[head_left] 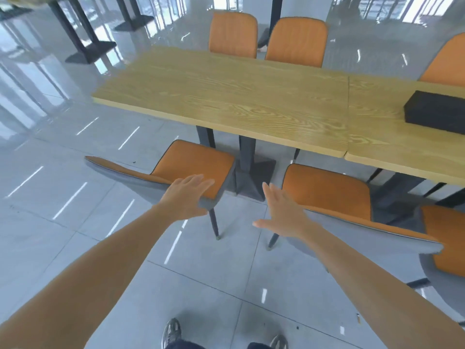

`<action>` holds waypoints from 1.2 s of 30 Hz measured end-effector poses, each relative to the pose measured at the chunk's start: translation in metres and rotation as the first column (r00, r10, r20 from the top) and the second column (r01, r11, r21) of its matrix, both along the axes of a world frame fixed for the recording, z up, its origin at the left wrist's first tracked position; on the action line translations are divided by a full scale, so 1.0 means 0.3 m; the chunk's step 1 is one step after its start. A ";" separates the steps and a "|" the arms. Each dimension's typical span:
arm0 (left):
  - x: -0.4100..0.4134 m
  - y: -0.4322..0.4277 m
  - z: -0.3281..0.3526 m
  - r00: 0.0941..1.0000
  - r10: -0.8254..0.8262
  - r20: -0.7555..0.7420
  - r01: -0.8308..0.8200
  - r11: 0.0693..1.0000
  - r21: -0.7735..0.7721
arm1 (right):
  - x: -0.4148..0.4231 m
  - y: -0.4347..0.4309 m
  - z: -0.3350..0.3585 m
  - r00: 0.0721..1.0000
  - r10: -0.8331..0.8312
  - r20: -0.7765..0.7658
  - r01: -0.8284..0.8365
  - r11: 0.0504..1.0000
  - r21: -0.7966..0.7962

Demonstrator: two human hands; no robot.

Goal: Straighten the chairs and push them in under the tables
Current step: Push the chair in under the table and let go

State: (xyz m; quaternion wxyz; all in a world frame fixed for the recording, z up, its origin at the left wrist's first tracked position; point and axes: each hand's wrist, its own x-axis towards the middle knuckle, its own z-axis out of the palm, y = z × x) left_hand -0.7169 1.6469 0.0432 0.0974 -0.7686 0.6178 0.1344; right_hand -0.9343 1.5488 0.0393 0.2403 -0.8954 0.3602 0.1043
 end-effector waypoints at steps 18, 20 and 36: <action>0.989 0.204 -0.027 0.995 -0.091 0.035 0.090 0.995 0.034 | 0.928 0.263 -0.069 0.999 0.024 0.049 -0.025 1.000 0.011; 1.044 0.193 -0.056 0.996 -0.084 0.032 0.082 0.995 0.054 | 0.986 0.238 -0.084 0.998 0.036 0.047 -0.037 0.999 0.015; 1.407 0.121 -0.280 0.928 -0.364 -0.076 0.365 0.931 0.005 | 1.246 0.228 -0.236 0.995 0.027 -0.093 -0.028 1.000 -0.011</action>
